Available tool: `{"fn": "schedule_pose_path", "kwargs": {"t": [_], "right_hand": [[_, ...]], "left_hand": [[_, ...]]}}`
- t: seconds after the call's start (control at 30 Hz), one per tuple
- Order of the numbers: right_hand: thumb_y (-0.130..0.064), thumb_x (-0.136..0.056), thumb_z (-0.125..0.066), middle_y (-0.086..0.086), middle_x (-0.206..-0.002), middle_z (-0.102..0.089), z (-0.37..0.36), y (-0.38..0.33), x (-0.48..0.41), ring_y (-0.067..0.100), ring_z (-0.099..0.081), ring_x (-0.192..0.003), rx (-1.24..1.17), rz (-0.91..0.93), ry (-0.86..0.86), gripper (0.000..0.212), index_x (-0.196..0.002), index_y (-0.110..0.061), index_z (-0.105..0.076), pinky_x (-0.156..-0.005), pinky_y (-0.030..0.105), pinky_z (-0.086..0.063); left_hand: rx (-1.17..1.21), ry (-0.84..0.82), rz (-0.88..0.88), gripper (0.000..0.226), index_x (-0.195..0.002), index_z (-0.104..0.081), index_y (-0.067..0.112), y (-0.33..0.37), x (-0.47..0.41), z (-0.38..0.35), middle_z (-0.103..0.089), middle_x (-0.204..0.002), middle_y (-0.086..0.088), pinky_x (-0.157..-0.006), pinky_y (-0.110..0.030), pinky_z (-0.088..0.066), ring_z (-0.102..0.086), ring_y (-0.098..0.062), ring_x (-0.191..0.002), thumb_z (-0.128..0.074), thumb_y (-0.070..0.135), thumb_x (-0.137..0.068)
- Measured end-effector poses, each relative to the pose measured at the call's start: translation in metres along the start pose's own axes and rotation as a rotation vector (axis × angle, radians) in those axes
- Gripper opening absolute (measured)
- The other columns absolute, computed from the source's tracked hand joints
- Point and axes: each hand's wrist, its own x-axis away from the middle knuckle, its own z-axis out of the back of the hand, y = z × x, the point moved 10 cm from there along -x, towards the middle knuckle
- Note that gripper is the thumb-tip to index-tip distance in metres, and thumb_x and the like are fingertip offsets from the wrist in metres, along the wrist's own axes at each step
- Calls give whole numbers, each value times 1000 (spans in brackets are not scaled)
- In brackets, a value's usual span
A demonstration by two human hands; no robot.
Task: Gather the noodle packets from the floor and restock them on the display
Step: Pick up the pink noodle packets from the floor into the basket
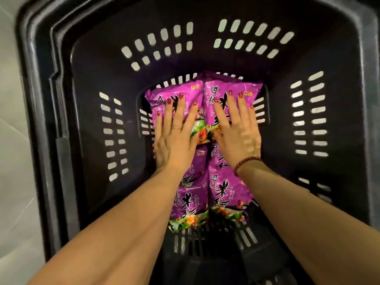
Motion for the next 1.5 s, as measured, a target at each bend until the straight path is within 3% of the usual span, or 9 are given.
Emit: {"fn": "schedule_pose_path", "kwargs": {"t": [0.13,0.4,0.53,0.73,0.87,1.13,1.33,1.43,1.5], "right_hand": [[-42,-99,-43,9,-161,7,-19,7,-7,31,4,-148,-20,-17,-153,71,-153,-28,0,-118,46,3],[-31,-95,-55,5,-159,-19,70,5,29,23,-14,-147,-323,-177,-86,68,-152,-20,-21,-120,40,-7],[-24,-91,-61,6,-154,-31,143,2,73,24,-28,-143,-337,-206,-56,64,-147,-15,-32,-118,40,-19],[-26,-85,-66,8,-142,-47,270,7,146,27,-43,-131,-419,-411,-4,56,-136,-14,-48,-111,41,-34],[-32,-79,-59,14,-121,-61,344,4,212,33,-56,-112,-452,-566,129,52,-123,-5,-59,-96,44,-46],[-33,-67,-72,11,-123,-60,434,-36,370,32,-58,-109,-350,-800,104,63,-124,-10,-57,-94,43,-50],[-43,-70,-60,6,-121,-62,461,-71,520,29,-59,-109,-407,-1218,225,61,-123,-13,-59,-93,42,-51],[-38,-67,-73,8,-119,-64,459,-91,596,31,-62,-107,-440,-1425,275,60,-119,-12,-62,-87,45,-54],[-38,-69,-75,9,-124,-62,456,-107,649,31,-59,-113,-471,-1567,297,60,-122,-12,-61,-93,45,-52]], "left_hand": [[-127,-148,30,76,-152,9,33,-5,-10,-13,27,-155,4,-118,-43,12,21,-21,-145,-45,42,-99],[39,-87,-48,64,-150,-31,19,31,10,78,-14,-162,-7,-121,-42,-6,-4,-27,-150,-58,23,-93],[8,-138,-227,57,-138,-48,11,56,35,150,-42,-148,-13,-114,-45,-28,-29,-32,-144,-66,21,-85],[-1,-179,-448,55,-123,-59,9,83,71,279,-61,-123,-12,-94,-47,-49,-56,-36,-117,-78,20,-73],[-52,-230,-641,56,-122,-61,8,106,107,350,-64,-115,-11,-90,-44,-50,-59,-32,-108,-78,24,-72],[-63,-226,-1099,50,-112,-66,7,192,198,462,-66,-101,-9,-71,-39,-55,-64,-31,-92,-75,29,-67],[-94,-330,-1444,50,-111,-64,11,269,309,477,-65,-99,-10,-71,-41,-56,-63,-33,-89,-66,35,-67],[-123,-390,-1633,55,-113,-65,12,301,380,471,-65,-102,-9,-73,-39,-57,-63,-33,-90,-74,34,-63],[-158,-414,-1771,57,-114,-65,12,316,433,465,-65,-103,-8,-73,-39,-57,-63,-33,-91,-78,33,-63]]}}
